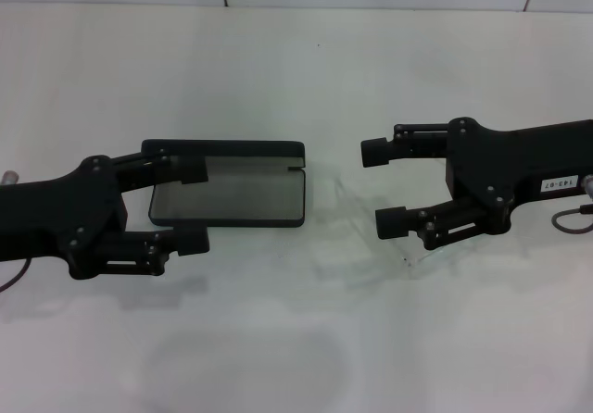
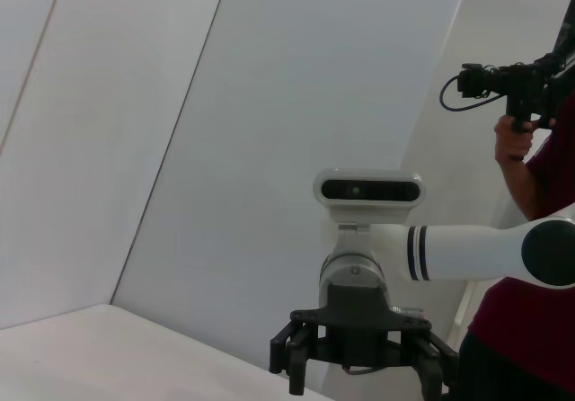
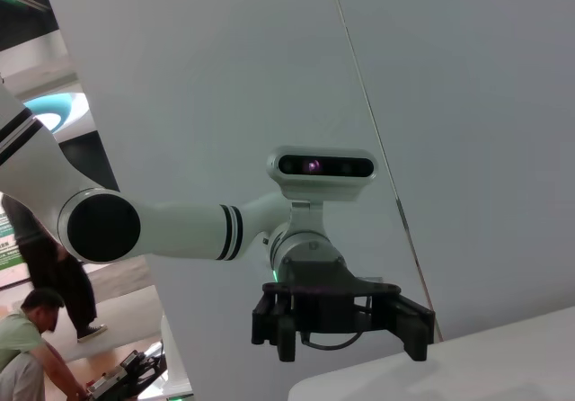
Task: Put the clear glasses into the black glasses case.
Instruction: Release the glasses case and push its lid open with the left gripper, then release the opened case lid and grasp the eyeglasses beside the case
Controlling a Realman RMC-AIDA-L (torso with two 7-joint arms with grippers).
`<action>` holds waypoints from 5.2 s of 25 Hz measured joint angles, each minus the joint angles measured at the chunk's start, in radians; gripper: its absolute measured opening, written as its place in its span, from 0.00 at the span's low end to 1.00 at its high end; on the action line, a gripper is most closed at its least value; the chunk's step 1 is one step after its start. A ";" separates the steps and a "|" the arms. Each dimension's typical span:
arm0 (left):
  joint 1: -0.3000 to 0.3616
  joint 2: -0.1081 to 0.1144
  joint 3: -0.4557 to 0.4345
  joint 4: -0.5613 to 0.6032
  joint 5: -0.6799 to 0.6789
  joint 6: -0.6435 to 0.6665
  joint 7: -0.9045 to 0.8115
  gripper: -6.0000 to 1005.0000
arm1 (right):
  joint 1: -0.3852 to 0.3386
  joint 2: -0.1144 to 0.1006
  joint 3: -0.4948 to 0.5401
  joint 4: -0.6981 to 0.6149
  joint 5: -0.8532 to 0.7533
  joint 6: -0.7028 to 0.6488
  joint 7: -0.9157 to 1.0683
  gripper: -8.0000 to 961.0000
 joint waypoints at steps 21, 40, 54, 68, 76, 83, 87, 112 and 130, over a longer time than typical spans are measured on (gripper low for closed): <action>-0.056 0.005 -0.052 0.100 -0.094 -0.010 -0.174 0.88 | -0.084 -0.009 0.013 -0.010 0.125 0.068 -0.049 0.92; -0.267 -0.110 0.225 0.742 0.663 -0.314 -0.388 0.88 | -0.337 -0.014 0.330 0.022 0.223 -0.003 -0.090 0.92; -0.279 -0.124 0.477 0.657 0.878 -0.542 -0.413 0.87 | -0.336 -0.019 0.337 0.024 0.224 0.018 -0.095 0.92; -0.316 -0.125 0.579 0.563 0.968 -0.607 -0.442 0.86 | -0.321 -0.016 0.336 0.032 0.216 0.031 -0.105 0.92; -0.325 -0.126 0.621 0.567 0.970 -0.607 -0.482 0.67 | -0.327 -0.018 0.336 0.049 0.218 0.031 -0.119 0.92; -0.315 -0.126 0.658 0.608 0.971 -0.601 -0.503 0.39 | -0.329 -0.025 0.336 0.084 0.219 0.031 -0.139 0.92; -0.290 -0.126 0.660 0.663 0.970 -0.594 -0.512 0.32 | -0.328 -0.027 0.334 0.085 0.218 0.016 -0.126 0.92; -0.227 -0.113 0.221 0.960 0.755 -0.365 -0.389 0.21 | 0.138 -0.017 -0.138 -0.766 -0.613 -0.032 1.190 0.81; -0.201 -0.119 0.174 0.903 0.649 -0.364 -0.338 0.22 | 0.389 -0.003 -0.466 -0.376 -0.766 0.104 1.086 0.70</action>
